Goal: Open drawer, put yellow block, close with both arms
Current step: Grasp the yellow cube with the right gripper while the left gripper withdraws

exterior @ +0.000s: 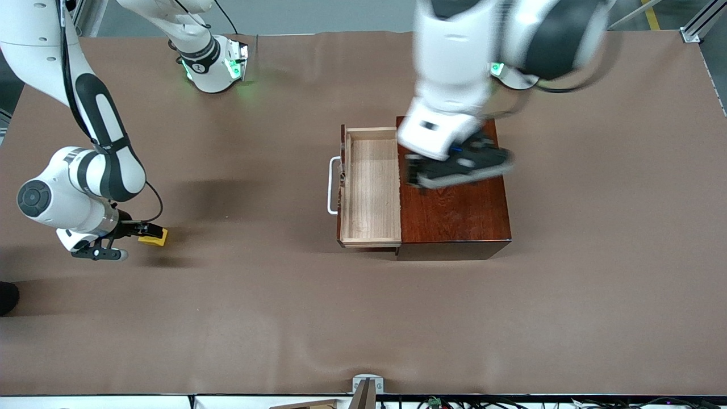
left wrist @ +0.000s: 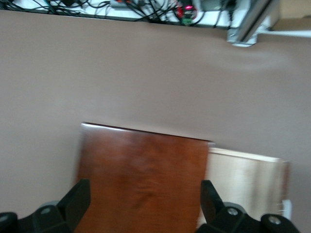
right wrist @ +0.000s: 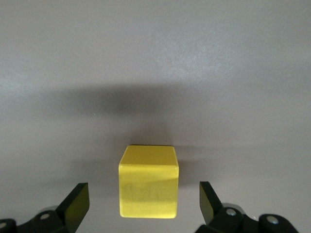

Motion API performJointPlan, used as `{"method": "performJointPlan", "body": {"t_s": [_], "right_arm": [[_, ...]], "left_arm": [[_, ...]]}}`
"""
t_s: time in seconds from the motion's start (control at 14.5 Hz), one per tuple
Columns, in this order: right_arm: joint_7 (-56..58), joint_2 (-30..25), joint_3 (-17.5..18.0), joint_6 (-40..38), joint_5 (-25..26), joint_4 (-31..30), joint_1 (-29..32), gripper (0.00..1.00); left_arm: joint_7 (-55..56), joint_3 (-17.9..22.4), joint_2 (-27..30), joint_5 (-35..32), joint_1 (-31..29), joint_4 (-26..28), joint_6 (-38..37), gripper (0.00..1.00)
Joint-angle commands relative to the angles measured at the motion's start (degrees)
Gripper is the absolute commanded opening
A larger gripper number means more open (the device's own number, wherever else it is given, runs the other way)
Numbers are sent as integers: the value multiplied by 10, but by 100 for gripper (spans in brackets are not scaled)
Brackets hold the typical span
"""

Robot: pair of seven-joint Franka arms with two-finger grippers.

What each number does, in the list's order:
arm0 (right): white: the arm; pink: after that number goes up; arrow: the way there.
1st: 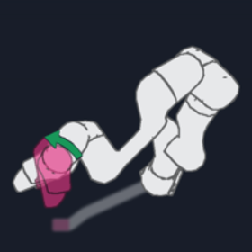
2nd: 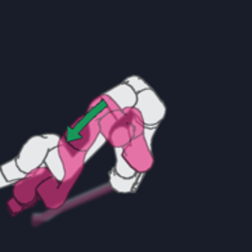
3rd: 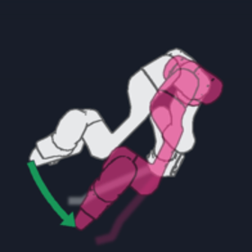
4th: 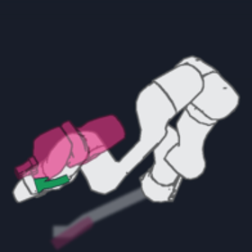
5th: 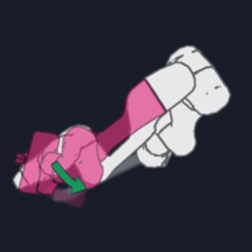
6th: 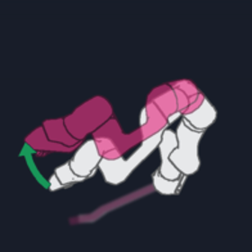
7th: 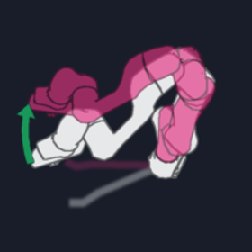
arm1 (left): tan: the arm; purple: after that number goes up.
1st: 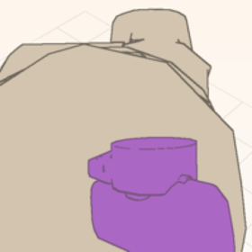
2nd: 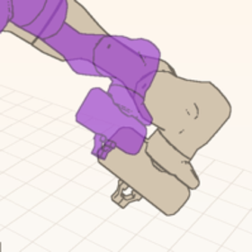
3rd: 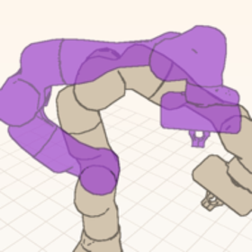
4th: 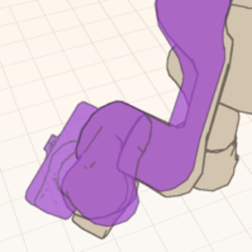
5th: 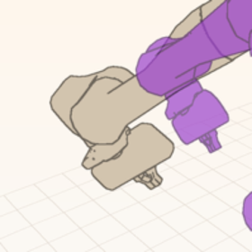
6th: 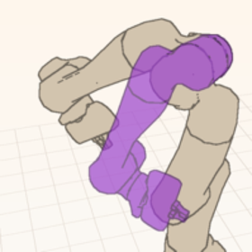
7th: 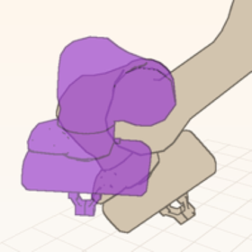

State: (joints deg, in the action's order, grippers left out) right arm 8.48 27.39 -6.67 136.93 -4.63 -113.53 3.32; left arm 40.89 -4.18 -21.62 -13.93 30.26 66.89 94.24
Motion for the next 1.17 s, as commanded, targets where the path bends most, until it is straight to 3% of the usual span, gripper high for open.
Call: {"method": "performJointPlan", "body": {"t_s": [0.0, 0.14, 0.41, 0.55, 0.69, 0.9, 1.11], "right_arm": [[0, 0, 6, 11, -13, -12, 8, 100], [0, 6, 6, 11, -15, -13, 7, 89], [0, 10, 5, 10, -16, -14, 6, 57], [1, 9, 5, 5, -16, -14, 6, 37], [2, 6, 5, -1, -16, -13, 5, 23], [10, -6, 5, -22, -16, -11, 4, 17], [3, -39, 6, -86, -16, 3, -9, 16]], "left_arm": [[-88, -6, 40, 17, -52, 28, -40, 100], [-99, -7, 57, 23, -86, 28, -54, 100], [-115, -7, 85, 83, -150, 26, -99, 100], [-146, -6, 97, 87, -172, 27, -108, 100], [-171, -7, 110, 92, -198, 27, -135, 100], [-222, -6, 119, 94, -217, 31, -157, 100], [-239, -7, 175, 94, -237, 107, -122, 100]]}}
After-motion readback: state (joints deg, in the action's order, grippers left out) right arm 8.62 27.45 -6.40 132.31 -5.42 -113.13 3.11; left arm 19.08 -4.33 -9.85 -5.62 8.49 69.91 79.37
